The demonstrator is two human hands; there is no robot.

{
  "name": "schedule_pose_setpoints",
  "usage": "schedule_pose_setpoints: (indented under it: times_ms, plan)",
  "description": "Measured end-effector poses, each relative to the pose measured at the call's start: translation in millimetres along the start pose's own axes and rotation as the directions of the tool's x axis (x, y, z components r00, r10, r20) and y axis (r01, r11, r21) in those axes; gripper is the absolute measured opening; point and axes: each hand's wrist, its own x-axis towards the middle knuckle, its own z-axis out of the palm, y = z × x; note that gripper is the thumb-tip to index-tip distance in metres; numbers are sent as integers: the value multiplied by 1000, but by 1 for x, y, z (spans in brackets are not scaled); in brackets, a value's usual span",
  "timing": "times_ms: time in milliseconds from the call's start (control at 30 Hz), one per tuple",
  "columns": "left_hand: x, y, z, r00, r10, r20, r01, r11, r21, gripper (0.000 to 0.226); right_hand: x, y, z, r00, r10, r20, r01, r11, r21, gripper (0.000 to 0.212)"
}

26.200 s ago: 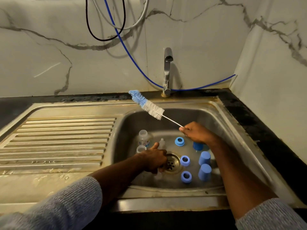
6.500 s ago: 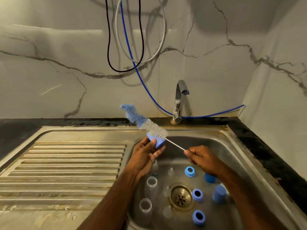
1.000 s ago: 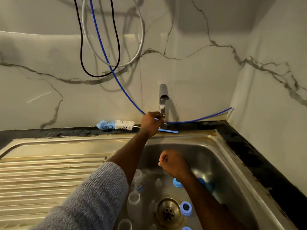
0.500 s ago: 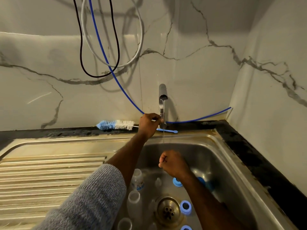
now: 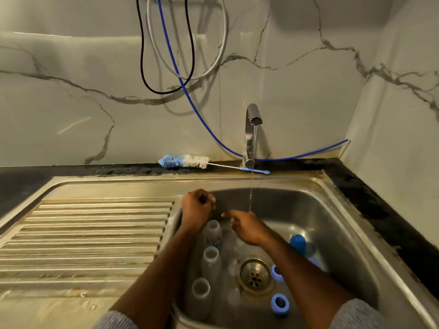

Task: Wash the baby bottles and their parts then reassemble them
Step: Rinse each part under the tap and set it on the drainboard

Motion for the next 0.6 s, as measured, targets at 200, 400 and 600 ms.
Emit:
schedule_pose_setpoints:
  times_ms: [200, 400, 600]
  plan:
    - [6, 3, 3, 998, 60, 33, -60, 998, -15, 11, 5, 0, 24, 992, -46, 118, 78, 955, -287, 55]
    - [2, 0, 9, 997, 65, 45, -64, 998, -26, 14, 18, -3, 32, 997, -18, -77, 3, 982, -190, 27]
    - [4, -5, 22, 973, 91, 211, -109, 991, 78, 18, 14, 9, -25, 896, 284, -342, -149, 917, 371, 17]
